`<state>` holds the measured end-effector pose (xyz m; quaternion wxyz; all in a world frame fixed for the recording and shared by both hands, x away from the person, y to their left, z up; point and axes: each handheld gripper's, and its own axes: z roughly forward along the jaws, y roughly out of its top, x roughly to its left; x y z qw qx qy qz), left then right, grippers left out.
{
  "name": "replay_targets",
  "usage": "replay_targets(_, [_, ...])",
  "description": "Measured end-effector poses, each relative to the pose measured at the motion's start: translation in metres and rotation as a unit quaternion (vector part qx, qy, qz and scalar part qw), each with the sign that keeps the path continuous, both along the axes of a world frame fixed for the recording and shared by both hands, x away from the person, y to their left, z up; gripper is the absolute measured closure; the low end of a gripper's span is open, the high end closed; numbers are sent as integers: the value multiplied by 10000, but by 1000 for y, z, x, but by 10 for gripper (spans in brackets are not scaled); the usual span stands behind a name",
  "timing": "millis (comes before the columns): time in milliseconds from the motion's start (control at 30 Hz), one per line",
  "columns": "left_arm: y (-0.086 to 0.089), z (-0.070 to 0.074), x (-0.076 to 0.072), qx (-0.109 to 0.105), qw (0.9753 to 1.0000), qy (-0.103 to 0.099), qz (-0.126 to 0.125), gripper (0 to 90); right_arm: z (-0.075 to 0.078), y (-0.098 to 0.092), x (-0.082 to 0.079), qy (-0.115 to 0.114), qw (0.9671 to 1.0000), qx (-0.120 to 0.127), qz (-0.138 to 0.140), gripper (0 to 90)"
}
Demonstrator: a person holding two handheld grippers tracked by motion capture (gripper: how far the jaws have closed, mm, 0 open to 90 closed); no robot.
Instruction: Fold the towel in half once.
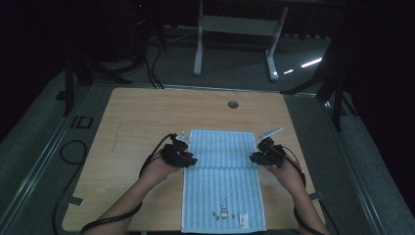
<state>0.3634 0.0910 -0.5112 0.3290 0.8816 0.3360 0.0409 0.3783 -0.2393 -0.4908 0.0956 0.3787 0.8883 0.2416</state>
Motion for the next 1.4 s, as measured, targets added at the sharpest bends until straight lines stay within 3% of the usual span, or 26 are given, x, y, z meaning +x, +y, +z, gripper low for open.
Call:
replay_targets(100, [-2,-8,3,50,10000,64,40,667,-9,4,2,114,9999,-50,19,770])
replay_targets(133, [-2,-18,8,210,9997,148,34,667,-12,5,3,163,9998,-92,28,771])
replay_targets(167, [-1,-21,9,215,9996,152,79,667,-23,8,9,294,9994,-189,15,770])
replay_targets(267, [4,-25,12,191,9996,153,149,675,-32,13,15,400,9990,-220,7,772])
replay_targets(433, [16,-24,19,240,9992,154,266,680,-33,23,24,448,9989,-107,-16,770])
replay_targets(833, [32,-23,37,288,9979,227,534,679,-32,46,45,534,9985,-142,15,759])
replay_targets(967, [35,-21,37,408,9968,234,641,677,-33,50,50,554,9984,-87,6,749])
replay_targets(1133, [38,-12,36,370,9972,240,609,631,-25,51,51,497,9985,-175,117,692])
replay_targets(1233, [43,6,52,291,9962,95,811,600,-1,38,66,314,9994,-103,-144,662])
replay_targets(1333, [45,12,69,150,9949,130,994,599,8,33,82,284,9990,-160,-293,640])
replay_targets(1400, [45,13,81,211,9935,121,1115,591,12,32,93,309,9983,-185,-468,628])
